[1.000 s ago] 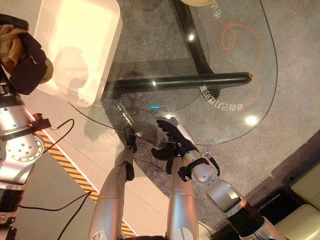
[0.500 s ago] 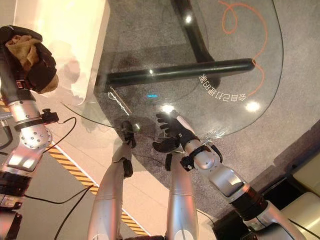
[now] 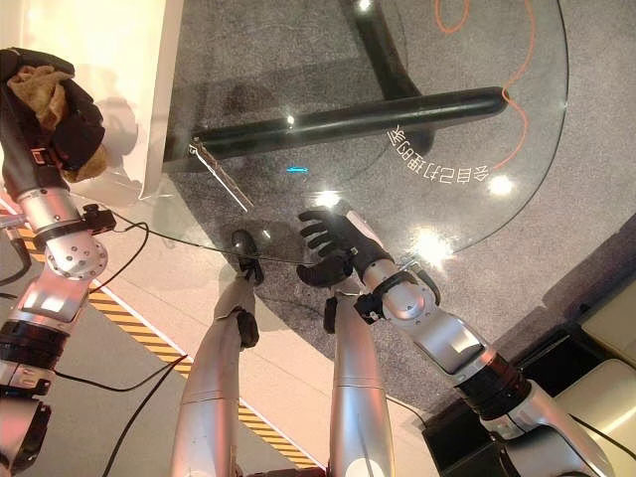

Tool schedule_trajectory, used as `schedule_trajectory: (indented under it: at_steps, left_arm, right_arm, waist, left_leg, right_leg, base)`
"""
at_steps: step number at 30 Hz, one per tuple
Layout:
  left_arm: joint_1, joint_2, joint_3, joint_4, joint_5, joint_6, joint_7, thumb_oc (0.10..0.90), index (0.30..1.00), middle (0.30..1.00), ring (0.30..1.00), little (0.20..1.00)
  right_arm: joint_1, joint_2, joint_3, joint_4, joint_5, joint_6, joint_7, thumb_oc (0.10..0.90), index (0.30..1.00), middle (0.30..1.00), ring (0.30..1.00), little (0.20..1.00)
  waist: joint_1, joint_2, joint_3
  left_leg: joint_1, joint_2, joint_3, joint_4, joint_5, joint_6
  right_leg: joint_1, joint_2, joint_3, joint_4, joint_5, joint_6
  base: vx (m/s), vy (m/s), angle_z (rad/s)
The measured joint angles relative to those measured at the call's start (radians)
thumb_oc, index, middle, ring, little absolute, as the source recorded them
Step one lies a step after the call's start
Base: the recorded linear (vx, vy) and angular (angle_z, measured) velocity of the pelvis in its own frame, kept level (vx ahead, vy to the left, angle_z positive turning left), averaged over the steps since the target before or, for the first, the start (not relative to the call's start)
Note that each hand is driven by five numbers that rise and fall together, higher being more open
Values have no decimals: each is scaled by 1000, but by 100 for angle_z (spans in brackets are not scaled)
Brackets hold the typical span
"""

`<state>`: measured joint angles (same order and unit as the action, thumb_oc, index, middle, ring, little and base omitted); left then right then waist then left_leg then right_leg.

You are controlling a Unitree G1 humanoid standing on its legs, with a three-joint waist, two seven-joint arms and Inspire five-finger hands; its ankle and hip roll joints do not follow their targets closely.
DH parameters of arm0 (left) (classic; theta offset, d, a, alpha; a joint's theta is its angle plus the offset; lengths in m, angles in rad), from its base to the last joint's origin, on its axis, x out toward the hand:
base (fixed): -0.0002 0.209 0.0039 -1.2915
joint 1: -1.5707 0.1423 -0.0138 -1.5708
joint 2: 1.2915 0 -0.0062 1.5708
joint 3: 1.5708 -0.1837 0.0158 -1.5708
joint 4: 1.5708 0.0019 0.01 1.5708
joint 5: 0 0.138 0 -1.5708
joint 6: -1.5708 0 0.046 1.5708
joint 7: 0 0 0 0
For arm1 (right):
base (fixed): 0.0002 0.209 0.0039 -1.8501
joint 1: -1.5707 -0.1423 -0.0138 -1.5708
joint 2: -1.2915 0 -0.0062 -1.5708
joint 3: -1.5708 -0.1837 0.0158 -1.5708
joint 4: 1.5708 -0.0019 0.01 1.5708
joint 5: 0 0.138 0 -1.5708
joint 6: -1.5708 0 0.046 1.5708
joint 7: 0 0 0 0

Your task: Wipe the table with a cloth and put it in the basket.

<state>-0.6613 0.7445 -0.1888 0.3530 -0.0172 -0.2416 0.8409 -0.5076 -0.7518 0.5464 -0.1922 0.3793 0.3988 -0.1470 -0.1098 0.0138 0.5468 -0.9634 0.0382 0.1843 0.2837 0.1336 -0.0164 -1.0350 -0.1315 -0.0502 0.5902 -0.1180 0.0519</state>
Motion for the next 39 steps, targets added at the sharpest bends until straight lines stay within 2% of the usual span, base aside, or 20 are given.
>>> schedule_trajectory:
  at_steps: [12, 15, 19, 20, 23, 24, 27, 29, 30, 39]
  left_arm:
    - [-115, -30, -33, 128, -33, -32, -1, 100, 300, 300, 300, 200]
    - [-155, -27, -32, 141, -48, -32, -2, 100, 300, 300, 300, 200]
    - [-187, -28, -48, 154, -48, -20, -48, 100, 300, 300, 300, 200]
    - [-200, -28, -63, 172, -48, -19, -54, 333, 500, 500, 500, 433]
    - [-233, -28, -84, 199, -46, 12, -93, 649, 771, 771, 771, 749]
    - [-242, -28, -90, 204, -48, 27, -105, 679, 796, 796, 796, 779]
    - [-281, -24, -118, 238, -48, 73, -167, 663, 782, 782, 782, 763]
    - [-297, -24, -118, 249, -69, 94, -197, 737, 846, 846, 846, 837]
    - [-312, -24, -119, 264, -89, 107, -204, 800, 900, 900, 900, 900]
    - [-352, -21, -132, 316, -129, 135, -240, 800, 900, 900, 900, 900]
  right_arm:
    - [-22, 1, -1, 31, 7, -24, 27, 800, 900, 900, 900, 900]
    - [-35, 1, -11, 31, 8, -32, 32, 800, 900, 900, 900, 900]
    - [-50, 2, -12, 37, 16, -35, 45, 800, 900, 900, 900, 900]
    - [-54, 3, -10, 40, 16, -35, 45, 800, 900, 900, 900, 900]
    - [-73, 3, -3, 56, 17, -36, 60, 800, 900, 900, 900, 900]
    - [-81, 3, 4, 60, 17, -37, 62, 800, 900, 900, 900, 900]
    - [-92, 8, 8, 68, 17, -38, 65, 800, 900, 900, 900, 900]
    - [-92, 9, 8, 68, 17, -37, 65, 800, 900, 900, 900, 900]
    - [-92, 9, 8, 68, 17, -38, 65, 800, 900, 900, 900, 900]
    - [-95, 7, 8, 78, 40, -54, 65, 800, 900, 900, 900, 900]
  waist:
    - [-6, 0, 0]
    - [-7, -1, -1]
    - [-11, -1, -1]
    - [-11, -1, -1]
    - [-16, -1, -1]
    - [-19, -1, -1]
    - [-28, -1, -1]
    - [-31, -1, -1]
    - [-32, -1, -1]
    - [-36, -3, -3]
  left_leg:
    - [-8, 1, 1, 0, 0, 0]
    - [-38, 4, 1, 16, -3, -3]
    - [-51, 6, 1, 27, -3, -3]
    - [-51, 6, 1, 28, -3, -3]
    - [-51, 7, 0, 31, -3, -3]
    - [-51, 7, 0, 31, -3, -3]
    - [-52, 7, 0, 31, -6, -7]
    - [-52, 7, 1, 30, -6, -7]
    - [-52, 7, 1, 30, -6, -7]
    - [-58, 8, -1, 31, -3, -3]
  right_leg:
    - [-11, 2, 3, 2, 1, -1]
    - [-38, 4, 3, 10, 2, -2]
    - [-49, 5, 4, 16, 3, -2]
    - [-49, 5, 4, 16, 3, -2]
    - [-48, 6, 3, 16, 7, -2]
    - [-48, 6, 3, 15, 8, -2]
    - [-49, 7, 3, 13, 12, 0]
    - [-48, 7, 4, 9, 15, 1]
    - [-48, 7, 4, 8, 15, 1]
    - [-48, 8, 2, 4, 15, 2]
  base:
    - [-5, 4, 0]
    - [0, 0, 0]
    - [0, 0, 0]
    - [0, 0, 0]
    - [0, 0, 0]
    - [0, 0, 0]
    - [0, 0, 0]
    - [0, 0, 0]
    - [0, 0, 0]
    - [0, 0, 0]
